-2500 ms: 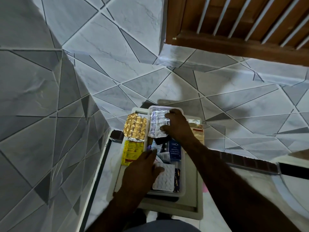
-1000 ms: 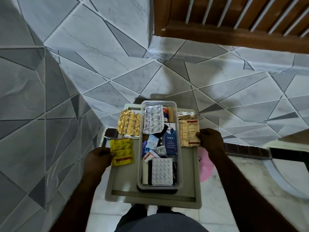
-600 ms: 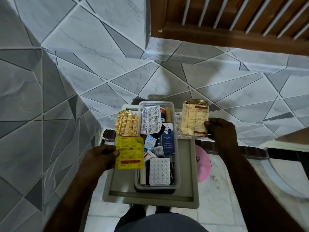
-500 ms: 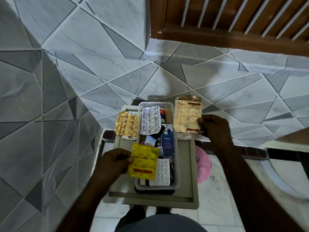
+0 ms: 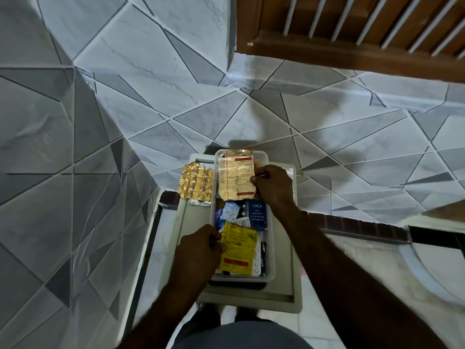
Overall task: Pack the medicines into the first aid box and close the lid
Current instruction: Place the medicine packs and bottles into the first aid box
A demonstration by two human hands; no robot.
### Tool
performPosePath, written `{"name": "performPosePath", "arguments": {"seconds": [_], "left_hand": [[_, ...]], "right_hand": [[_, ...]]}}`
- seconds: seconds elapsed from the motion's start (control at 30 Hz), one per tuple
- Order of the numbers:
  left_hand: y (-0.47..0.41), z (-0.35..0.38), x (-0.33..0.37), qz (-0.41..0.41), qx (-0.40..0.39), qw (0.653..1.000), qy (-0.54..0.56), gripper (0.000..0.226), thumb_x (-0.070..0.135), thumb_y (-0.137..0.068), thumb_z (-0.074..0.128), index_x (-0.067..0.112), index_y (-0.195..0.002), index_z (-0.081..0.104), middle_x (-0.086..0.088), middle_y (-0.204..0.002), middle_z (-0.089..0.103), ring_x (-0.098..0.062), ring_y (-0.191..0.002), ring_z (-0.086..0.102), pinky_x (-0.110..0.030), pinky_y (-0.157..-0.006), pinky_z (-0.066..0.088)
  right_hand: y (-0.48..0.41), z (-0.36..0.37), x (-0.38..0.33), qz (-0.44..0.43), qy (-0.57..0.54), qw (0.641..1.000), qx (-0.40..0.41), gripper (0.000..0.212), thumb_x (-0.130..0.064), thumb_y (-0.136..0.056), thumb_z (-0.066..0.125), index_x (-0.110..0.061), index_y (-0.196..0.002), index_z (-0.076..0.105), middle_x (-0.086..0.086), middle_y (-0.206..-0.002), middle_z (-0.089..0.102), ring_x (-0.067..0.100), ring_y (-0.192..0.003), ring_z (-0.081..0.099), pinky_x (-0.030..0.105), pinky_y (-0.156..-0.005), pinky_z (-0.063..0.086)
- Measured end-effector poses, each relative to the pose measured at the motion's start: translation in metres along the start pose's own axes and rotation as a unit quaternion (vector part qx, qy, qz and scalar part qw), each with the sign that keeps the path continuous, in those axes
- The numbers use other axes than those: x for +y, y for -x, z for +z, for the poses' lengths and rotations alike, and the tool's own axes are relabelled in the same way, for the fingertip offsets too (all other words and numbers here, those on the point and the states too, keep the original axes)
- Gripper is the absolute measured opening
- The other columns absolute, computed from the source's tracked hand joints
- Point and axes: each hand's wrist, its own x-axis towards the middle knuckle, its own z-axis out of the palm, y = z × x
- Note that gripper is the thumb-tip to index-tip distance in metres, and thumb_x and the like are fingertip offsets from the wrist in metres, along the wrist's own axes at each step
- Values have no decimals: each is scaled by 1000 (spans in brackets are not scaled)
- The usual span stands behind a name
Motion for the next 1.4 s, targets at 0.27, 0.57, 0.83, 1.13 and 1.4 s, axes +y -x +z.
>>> {"name": "performPosePath", "arguments": {"seconds": [0.27,0.57,0.83,1.13,1.4], "left_hand": [[6,9,-1,103,17,992,-69,40,33,-90,61,21,-128,54,-1,-110,63,-13,-93,62,-23,-73,48],[-1,3,4,121,-46,982,-141,50,47,-93,51,31,-140,42,2,-124,52,-14,-100,59,-27,-81,50],[-10,5,-1,140,-36,983,-110,47,44,-91,56,26,-134,51,2,-120,56,-12,-99,59,-25,-83,49],[-78,-44,-38,-21,144,985,93,16,29,-90,63,21,-102,70,1,-90,72,-19,-81,69,-38,-78,57],[-136,-40,-48,-105,123,987,21,40,43,-86,62,7,-70,65,-12,-78,72,-31,-79,66,-38,-82,53]], "right_hand": [[19,0,-18,-106,169,980,-16,24,-18,-83,64,-14,-106,62,5,-106,68,19,-91,62,28,-74,46],[8,22,4,-313,490,813,-15,51,-46,-87,50,-24,-134,46,6,-149,41,36,-133,40,50,-103,34],[12,32,13,-302,490,817,-23,59,-44,-91,52,-17,-142,39,11,-153,36,39,-142,27,57,-114,20],[-4,-30,7,-137,204,966,84,44,-43,-97,47,-15,-131,50,10,-133,56,25,-119,53,38,-98,42],[-17,-40,62,49,268,959,81,49,-38,-80,68,-6,-114,53,21,-112,59,39,-101,57,45,-86,48]]}}
